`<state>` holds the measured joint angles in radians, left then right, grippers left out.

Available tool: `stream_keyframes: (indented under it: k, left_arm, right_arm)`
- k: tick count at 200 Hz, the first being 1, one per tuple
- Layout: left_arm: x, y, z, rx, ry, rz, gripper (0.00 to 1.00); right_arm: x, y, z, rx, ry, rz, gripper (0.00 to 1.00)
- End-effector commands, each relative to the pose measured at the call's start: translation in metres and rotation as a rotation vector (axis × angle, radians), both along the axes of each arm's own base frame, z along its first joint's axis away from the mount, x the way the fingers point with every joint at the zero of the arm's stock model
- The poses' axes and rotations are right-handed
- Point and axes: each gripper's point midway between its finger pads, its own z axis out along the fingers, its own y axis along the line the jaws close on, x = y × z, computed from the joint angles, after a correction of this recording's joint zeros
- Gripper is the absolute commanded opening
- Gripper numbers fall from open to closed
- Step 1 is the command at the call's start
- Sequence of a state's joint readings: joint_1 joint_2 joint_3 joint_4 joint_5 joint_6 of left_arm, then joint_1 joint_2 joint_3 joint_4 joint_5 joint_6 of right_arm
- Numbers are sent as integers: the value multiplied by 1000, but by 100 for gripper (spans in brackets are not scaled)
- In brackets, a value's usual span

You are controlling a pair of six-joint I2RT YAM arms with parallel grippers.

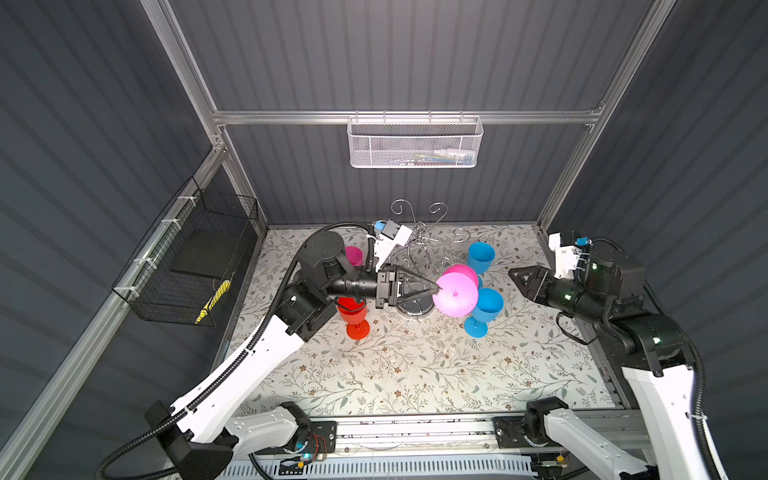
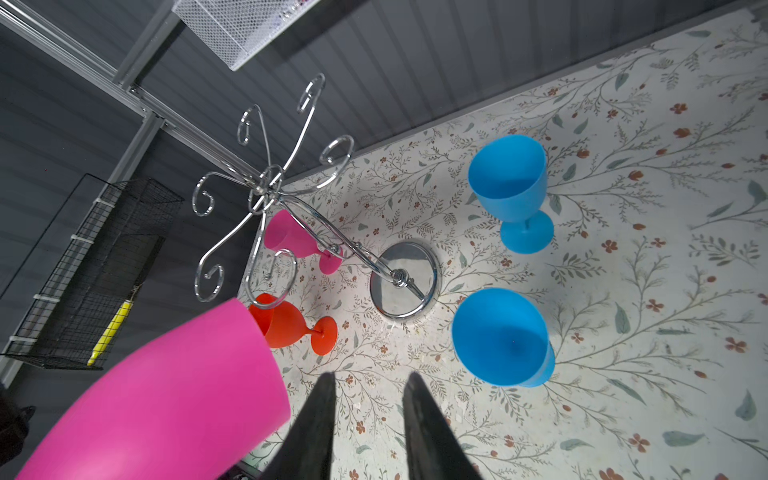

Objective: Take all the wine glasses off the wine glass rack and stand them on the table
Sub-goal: 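Lift the pink glass off the rack with the left gripper while the right reaches in, then close the right gripper on the pink glass stem above the left gripper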

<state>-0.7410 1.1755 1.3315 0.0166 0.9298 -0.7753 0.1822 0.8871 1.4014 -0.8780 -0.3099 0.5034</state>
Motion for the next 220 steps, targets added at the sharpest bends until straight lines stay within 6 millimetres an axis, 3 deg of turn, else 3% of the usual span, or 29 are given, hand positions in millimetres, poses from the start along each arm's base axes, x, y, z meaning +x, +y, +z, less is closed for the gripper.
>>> stream_keyframes:
  k: [1,10,13,55,98,136,142,220]
  left_arm:
    - [3,12,48,-135,-254,119,0]
    - [9,11,43,-111,-298,157,0]
    - [7,14,54,-124,-339,173,0]
    - [27,23,71,-117,-658,374,0]
    - [47,15,59,4,-913,440,0]
    - [59,1,38,82,-1071,419,0]
    - [60,-1,35,91,-1087,411,0]
    - [60,-22,12,158,-1211,359,0]
  right_arm:
    - [-12,10,46,36,-118,78,32]
    - [-15,14,62,56,-152,105,32]
    - [-16,16,66,64,-161,118,32]
    - [-21,44,118,205,-249,280,32]
    - [-23,69,147,303,-291,464,33]
    - [-16,81,153,358,-264,553,33]
    - [-3,85,147,370,-233,560,33]
    - [21,110,103,390,-100,611,34]
